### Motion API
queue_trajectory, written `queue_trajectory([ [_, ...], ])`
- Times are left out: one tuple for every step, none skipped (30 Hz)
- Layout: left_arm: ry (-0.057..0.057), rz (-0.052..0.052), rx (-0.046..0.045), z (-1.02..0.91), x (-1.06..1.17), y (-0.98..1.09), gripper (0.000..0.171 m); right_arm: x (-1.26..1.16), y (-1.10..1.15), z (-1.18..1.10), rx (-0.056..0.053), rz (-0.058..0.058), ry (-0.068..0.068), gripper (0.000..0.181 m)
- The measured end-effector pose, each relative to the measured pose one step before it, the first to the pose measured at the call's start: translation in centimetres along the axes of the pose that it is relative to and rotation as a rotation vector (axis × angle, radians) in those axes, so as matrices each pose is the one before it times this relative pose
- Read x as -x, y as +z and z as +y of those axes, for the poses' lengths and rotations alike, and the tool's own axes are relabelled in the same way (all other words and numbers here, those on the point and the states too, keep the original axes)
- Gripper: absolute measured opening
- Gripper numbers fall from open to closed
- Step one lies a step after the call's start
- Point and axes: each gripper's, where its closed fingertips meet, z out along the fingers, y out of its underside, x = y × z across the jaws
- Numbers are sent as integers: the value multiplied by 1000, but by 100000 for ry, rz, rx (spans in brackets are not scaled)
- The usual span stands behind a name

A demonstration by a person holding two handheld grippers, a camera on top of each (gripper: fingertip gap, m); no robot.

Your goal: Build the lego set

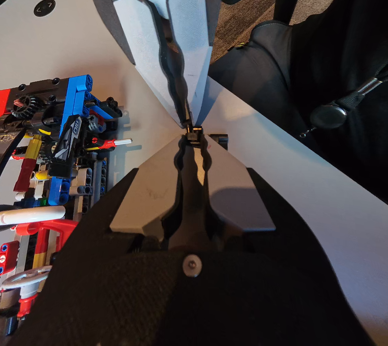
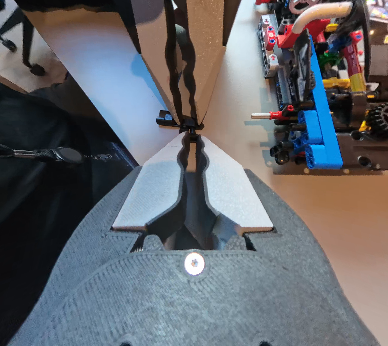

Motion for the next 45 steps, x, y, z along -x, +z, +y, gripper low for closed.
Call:
queue_trajectory([
  [-372, 483, -32, 25, -46, -22, 11, 31, 31, -36, -463, 1002, -1010, 4],
  [88, 265, -3, 8, -44, -27, 11, 43, 32, -16, 267, -454, 2371, 4],
  [406, -245, 1, 3, -14, -17, 11, 27, 22, -7, 602, -1993, 5768, 4],
  [593, -482, 28, -3, -3, 0, 11, 20, 8, -47, 257, -2645, 7456, 4],
  [778, -634, 37, -9, 0, 0, 11, 4, -6, -45, 78, -2449, 6690, 4],
  [613, -562, 36, 0, 0, 7, 11, 3, 8, -25, 51, -1677, 4195, 3],
  [595, -538, 32, -3, -8, -7, 11, 2, -2, -23, -1, -801, 2033, 3],
  [609, -518, 30, -5, 3, -3, 11, -1, 16, -20, -152, 18, -169, 3],
  [231, -186, -1, -2, -7, -10, 11, 5, 6, -15, -94, 692, -2185, 3],
  [-172, 195, -97, 4, -5, -4, 11, 13, 4, 1, 287, 1034, -3089, 4],
  [-694, 511, -129, 1, -3, -30, 11, -14, 4, 29, 613, 939, -2618, 4],
  [-1191, 554, -71, 19, 40, -12, 11, -67, -13, -3, 154, 861, -1733, 4],
  [-1158, -35, 15, 33, 101, -14, 11, -88, -40, -34, -575, 897, -1130, 4],
  [-504, 267, -134, 3, 8, -29, 11, -37, -55, -58, -1135, 521, -1042, 4],
  [-186, 126, -27, 16, -4, -30, 11, -2, -64, -49, -1142, 400, -1156, 4],
  [-187, -337, 172, 83, 29, -49, 11, -20, -56, -40, -1044, 543, -1051, 4],
  [-80, -376, 66, 69, 14, -93, 11, -3, -52, -62, -1160, 432, -716, 4],
  [-143, -255, 9, 99, -10, -116, 11, 22, -29, -68, -1092, 229, -496, 4],
  [-222, -317, 13, 96, 4, -126, 10, 73, -11, -40, -657, -91, -672, 4],
  [-233, -352, 13, 76, 14, -102, 11, 65, 8, 11, 64, -42, -813, 4],
  [-202, -369, 47, 42, 32, -44, 11, -2, 38, 43, 606, 280, -723, 4],
  [-261, -138, 99, 16, 4, 7, 11, 2, 61, 10, 594, 187, -809, 4],
  [-626, 168, 52, 1, 5, 2, 11, -2, 82, -15, 368, 153, -909, 4],
  [-964, 467, 78, 7, -3, 7, 11, -20, 79, -31, 319, 296, -885, 4],
  [-730, 452, 81, 6, -1, -11, 11, -1, 67, -15, 235, 227, -999, 4],
  [-100, 8, -10, -1, 11, -11, 11, 27, 46, -17, 2, 143, -1213, 4],
  [209, -355, 8, 13, 3, -38, 12, 9, 19, -1, -54, 367, -1227, 4],
  [206, -436, 95, 28, -12, -53, 12, 4, -13, 18, -72, 380, -1170, 4],
  [26, -399, 24, 37, -40, -56, 12, 36, -15, 14, -131, 261, -1212, 5],
  [-172, -236, 47, 48, -59, -63, 12, 21, -27, 29, -53, 385, -1439, 6],
  [-223, -121, 83, 59, -64, -84, 12, -33, -18, 64, 160, 888, -1760, 8],
  [-262, -349, 136, 77, -27, -84, 12, -9, -1, 40, 79, 955, -1859, 9],
  [-404, -491, 74, 71, -11, -96, 13, 3, 10, 13, -204, 792, -1456, 10],
  [-570, -452, 85, 69, -17, -106, 14, -10, 18, -38, -402, 633, -948, 9],
  [-683, -645, 142, 70, 1, -87, 15, -19, 31, -39, -449, 280, -555, 10],
  [-757, -645, -7, 51, -16, -82, 17, -42, 7, -47, -477, 26, -188, 11],
  [-682, -496, 52, 57, -40, -84, 19, -49, -2, -39, -477, -86, 186, 10],
  [-607, -879, 138, 73, 13, -111, 20, -55, -27, -55, -726, -107, 334, 9],
  [-572, -751, -176, 27, -3, -147, 20, -87, -35, -72, -1084, -7, 363, 8],
  [-629, -375, -603, -31, -44, -193, 21, -80, -54, -76, -1256, -107, 497, 5],
  [-768, -422, -588, -33, -13, -200, 20, -38, -53, -90, -1235, -532, 975, 5],
  [-846, -386, -321, 16, 6, -168, 20, -35, -50, -68, -914, -646, 1512, 5],
  [-886, -224, -294, 29, -21, -120, 20, -1, -40, -48, -602, -545, 1336, 5],
  [-862, 88, -226, 51, -108, -24, 20, 40, -25, -35, -377, -461, 761, 5],
  [-702, 514, -217, 40, -204, 29, 20, 53, -8, -24, -310, -213, 251, 5],
])
